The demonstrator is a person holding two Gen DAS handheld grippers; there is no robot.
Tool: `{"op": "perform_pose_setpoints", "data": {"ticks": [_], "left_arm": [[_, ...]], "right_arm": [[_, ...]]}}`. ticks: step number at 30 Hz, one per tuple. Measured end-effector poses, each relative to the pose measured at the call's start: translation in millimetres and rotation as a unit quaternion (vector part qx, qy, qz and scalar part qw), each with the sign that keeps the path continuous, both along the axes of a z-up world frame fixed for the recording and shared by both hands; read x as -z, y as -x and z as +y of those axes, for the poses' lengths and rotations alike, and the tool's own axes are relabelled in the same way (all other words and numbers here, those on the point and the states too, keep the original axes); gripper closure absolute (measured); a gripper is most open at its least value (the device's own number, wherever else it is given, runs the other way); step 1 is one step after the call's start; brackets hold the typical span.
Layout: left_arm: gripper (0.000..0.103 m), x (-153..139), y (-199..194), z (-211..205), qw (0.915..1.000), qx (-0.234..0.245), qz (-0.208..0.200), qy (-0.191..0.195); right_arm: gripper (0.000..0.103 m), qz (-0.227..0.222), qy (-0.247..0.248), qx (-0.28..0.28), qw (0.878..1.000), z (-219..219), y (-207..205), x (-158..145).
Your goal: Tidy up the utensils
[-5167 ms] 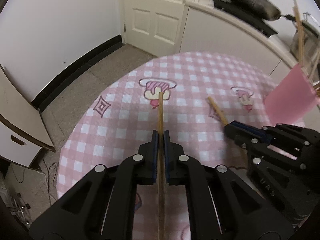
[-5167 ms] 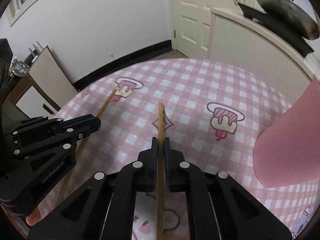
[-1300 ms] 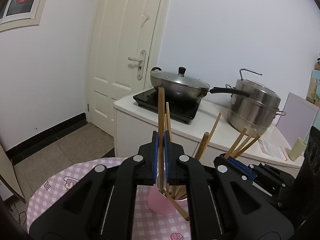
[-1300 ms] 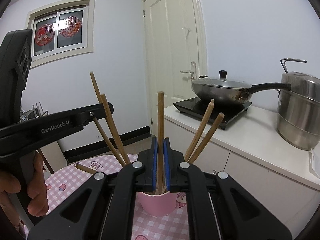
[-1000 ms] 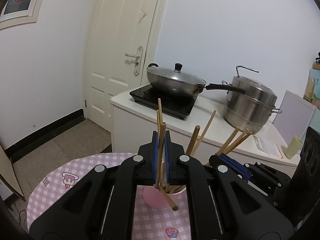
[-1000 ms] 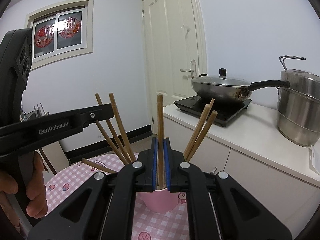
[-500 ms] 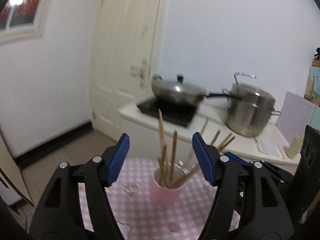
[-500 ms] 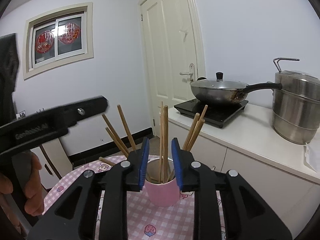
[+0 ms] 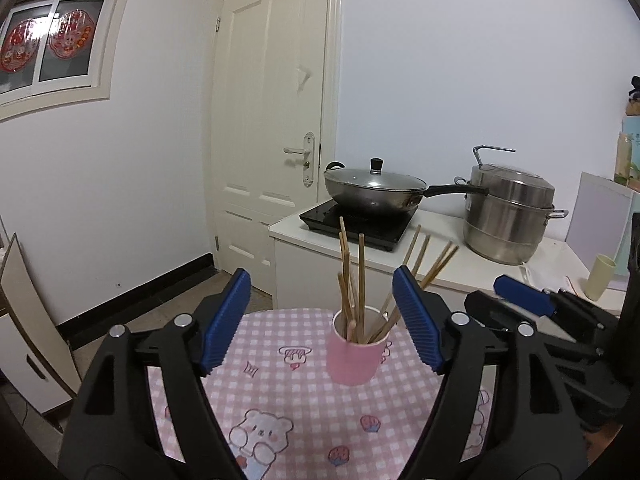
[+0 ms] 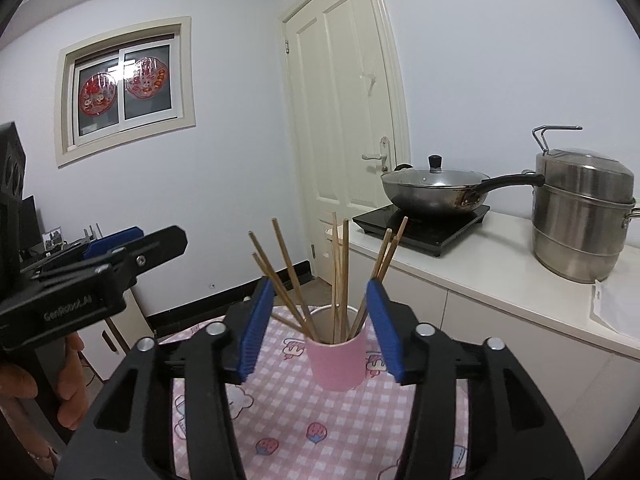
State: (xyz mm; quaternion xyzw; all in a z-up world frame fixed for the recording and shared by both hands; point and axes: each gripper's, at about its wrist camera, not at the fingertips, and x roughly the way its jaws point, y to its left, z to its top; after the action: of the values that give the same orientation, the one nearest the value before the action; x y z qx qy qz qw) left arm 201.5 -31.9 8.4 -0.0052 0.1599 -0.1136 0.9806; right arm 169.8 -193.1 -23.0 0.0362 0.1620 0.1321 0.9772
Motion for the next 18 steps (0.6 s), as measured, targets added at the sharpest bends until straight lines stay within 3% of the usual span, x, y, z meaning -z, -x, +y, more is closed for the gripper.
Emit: {"op": "perform_pose_setpoints", "data": {"ticks": [11, 15, 18], "left_arm": [[0.014, 4, 54, 18, 0.9998, -0.011, -0.011, 0.009], [0.013, 6, 72, 21, 0.9997, -0.019, -0.017, 0.007], [0.012, 7, 82, 21, 0.9995, -0.022, -0.021, 0.001]], "right_arm": [[0.031, -0.006, 0.007, 0.011, 1.000, 5, 36, 3], [0.021, -0.010, 0.009, 0.020, 1.000, 6, 48, 5], [0.019, -0.012, 0.011, 0.024, 1.000, 7, 56, 4]]}}
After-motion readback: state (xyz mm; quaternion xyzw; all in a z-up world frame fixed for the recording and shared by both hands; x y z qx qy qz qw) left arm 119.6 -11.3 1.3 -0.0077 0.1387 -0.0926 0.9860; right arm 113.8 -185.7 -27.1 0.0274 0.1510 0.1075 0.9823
